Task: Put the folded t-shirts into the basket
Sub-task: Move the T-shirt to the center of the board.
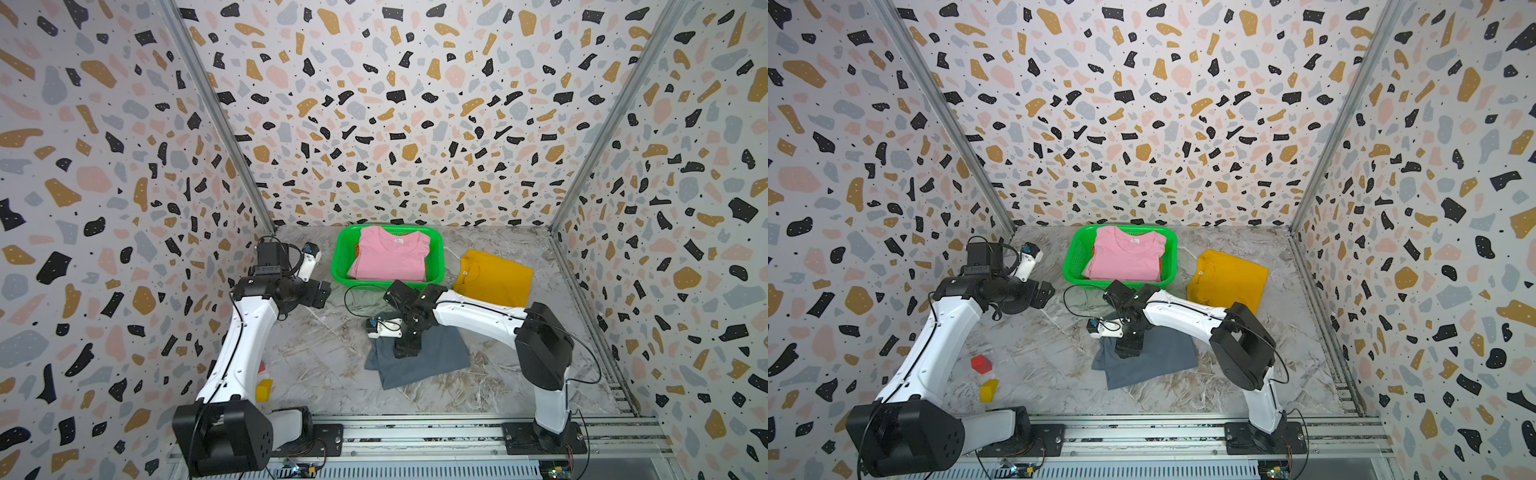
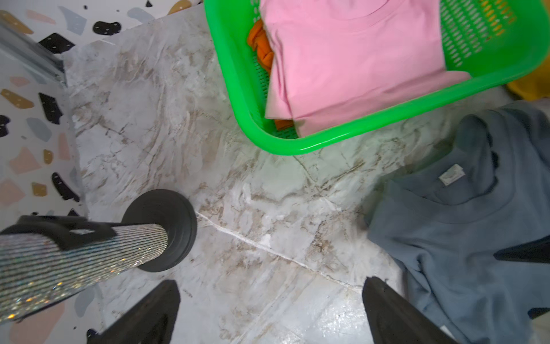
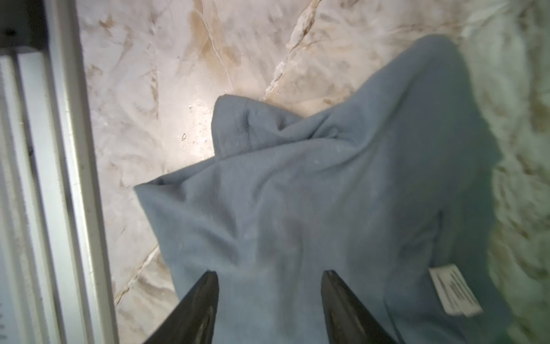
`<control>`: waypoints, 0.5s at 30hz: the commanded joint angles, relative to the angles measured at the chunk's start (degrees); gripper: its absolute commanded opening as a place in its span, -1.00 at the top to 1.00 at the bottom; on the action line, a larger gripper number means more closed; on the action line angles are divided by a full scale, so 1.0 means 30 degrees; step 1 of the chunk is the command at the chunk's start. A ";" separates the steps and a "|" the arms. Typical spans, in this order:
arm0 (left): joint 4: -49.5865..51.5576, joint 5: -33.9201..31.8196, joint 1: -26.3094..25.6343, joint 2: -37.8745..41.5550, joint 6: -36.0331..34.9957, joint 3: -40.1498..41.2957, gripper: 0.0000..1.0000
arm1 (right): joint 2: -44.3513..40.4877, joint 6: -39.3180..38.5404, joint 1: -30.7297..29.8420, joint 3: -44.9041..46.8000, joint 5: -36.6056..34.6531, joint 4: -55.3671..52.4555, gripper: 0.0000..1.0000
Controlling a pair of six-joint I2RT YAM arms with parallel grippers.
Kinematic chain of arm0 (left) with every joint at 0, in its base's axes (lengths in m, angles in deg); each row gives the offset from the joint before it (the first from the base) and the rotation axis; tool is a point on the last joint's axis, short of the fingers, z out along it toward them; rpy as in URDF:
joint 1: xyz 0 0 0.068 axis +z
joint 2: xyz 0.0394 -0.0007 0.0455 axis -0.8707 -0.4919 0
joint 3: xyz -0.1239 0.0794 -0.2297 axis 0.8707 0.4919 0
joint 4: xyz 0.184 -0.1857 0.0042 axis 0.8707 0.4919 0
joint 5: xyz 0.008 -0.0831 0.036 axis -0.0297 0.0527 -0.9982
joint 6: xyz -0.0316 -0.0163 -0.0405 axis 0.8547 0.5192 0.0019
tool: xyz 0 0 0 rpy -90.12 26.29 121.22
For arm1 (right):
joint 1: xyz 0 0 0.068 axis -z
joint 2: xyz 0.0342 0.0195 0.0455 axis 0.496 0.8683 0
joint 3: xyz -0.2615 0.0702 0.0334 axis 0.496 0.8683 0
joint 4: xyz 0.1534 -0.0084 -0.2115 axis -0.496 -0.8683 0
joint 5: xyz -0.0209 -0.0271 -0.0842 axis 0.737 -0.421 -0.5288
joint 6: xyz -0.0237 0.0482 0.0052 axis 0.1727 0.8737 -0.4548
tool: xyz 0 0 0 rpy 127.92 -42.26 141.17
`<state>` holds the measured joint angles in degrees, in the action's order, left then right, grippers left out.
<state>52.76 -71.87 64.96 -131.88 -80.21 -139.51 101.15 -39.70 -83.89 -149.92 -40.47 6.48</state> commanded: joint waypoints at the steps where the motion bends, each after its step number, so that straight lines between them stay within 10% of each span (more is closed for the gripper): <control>1: 0.1301 0.3522 -0.0269 0.0073 -0.0443 0.0619 -0.88 | -0.3002 0.0126 0.1697 0.1138 0.1198 -0.1240 -0.30; 8: 0.0268 0.1290 -0.4720 -0.0139 -0.1673 0.2625 -0.85 | -0.5067 0.0723 0.6502 0.5270 0.0679 0.0601 -0.58; 15: -0.0459 -0.0655 -0.6884 -0.1734 -0.1921 0.2495 -0.82 | -0.4714 -0.1999 0.6138 0.8328 -0.2958 0.1926 -0.44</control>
<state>53.59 -70.54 44.66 -136.12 -84.95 -131.71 87.35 -42.15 -64.43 -125.96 -46.35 11.75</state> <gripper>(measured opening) 0.912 0.734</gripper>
